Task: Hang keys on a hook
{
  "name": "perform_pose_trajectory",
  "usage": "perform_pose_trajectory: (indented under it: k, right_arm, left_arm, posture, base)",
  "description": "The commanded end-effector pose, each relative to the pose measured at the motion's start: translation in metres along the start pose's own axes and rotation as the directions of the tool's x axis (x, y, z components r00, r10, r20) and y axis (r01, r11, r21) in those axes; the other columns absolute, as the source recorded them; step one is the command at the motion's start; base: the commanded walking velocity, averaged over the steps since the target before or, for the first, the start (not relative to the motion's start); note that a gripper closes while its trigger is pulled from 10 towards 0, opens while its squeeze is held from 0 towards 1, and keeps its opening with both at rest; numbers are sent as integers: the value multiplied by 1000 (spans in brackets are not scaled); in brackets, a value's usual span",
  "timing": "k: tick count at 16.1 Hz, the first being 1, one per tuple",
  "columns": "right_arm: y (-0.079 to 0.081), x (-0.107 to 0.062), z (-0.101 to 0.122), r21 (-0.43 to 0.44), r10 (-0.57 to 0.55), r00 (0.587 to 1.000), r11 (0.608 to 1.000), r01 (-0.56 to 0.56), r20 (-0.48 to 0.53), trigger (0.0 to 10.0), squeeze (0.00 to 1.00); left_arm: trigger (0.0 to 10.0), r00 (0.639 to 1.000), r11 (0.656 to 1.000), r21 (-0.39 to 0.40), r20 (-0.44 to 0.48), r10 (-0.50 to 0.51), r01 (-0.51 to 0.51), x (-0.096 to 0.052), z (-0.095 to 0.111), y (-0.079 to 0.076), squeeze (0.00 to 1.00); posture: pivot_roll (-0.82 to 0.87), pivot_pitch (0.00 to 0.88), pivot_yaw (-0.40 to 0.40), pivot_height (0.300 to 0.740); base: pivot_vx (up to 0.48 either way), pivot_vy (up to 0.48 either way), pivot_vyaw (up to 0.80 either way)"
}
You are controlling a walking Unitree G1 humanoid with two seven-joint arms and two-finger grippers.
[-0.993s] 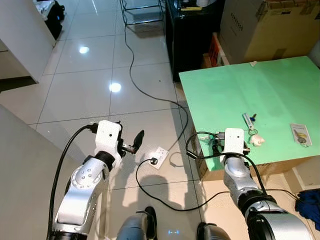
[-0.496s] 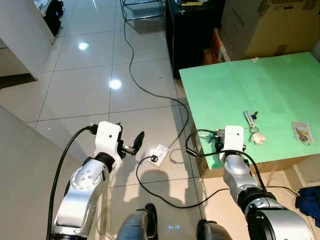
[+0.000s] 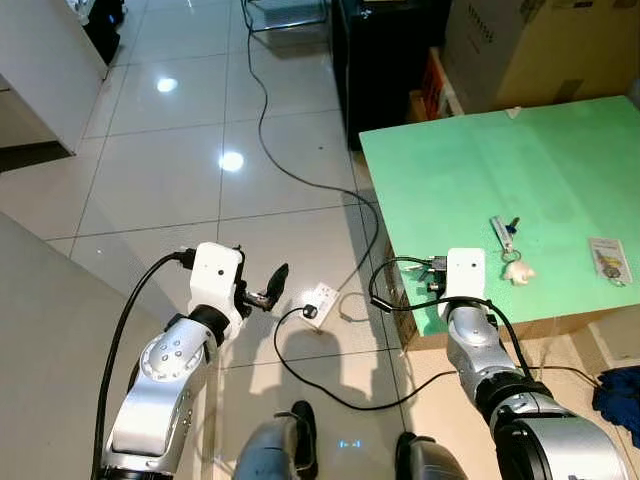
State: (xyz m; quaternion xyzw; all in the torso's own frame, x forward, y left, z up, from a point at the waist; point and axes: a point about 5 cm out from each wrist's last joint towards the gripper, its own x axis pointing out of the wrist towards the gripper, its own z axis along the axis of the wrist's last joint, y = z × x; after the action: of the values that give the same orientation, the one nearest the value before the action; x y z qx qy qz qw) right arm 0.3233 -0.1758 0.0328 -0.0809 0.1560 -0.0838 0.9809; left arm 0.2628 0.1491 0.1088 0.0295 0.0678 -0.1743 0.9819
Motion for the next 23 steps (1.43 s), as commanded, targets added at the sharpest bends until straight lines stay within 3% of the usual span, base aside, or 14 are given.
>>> perform_pose_trajectory:
  k: [1,7,12,19,21,23]
  right_arm:
    - [2,-3,-7,-18,20,1000,1000,-21,-14,0,0]
    - [2,-2,-6,-42,41,999,998,-41,-11,0,0]
    - [7,0,14,-76,69,992,995,-61,109,0,0]
    - [17,-10,42,-34,115,932,993,-110,344,0,0]
    - [14,-22,60,8,120,888,990,-138,444,0,0]
    - [14,-36,70,66,145,870,978,-199,472,0,0]
  left_arm:
    - [10000,1000,1000,-8,-7,-1,1,-4,-1,0,0]
    - [10000,1000,1000,-2,-29,-7,7,-9,-2,1,0]
    - [10000,1000,1000,-18,-21,-17,17,-1,-2,-5,0]
    - [10000,999,998,-51,37,-21,23,24,3,-14,0]
    - [10000,997,998,-63,73,-9,13,38,7,-14,0]
    - [10000,995,996,-83,92,26,-19,45,10,-10,0]
  posture:
    - [140,252,109,740]
    - [154,257,125,740]
    - [124,246,113,740]
    - [32,163,73,740]
    - [-14,101,57,740]
    - [-48,53,48,740]
  base:
    - [0,0,0]
    - [0,0,0]
    - [0,0,0]
    - [0,0,0]
    - [0,0,0]
    - [0,0,0]
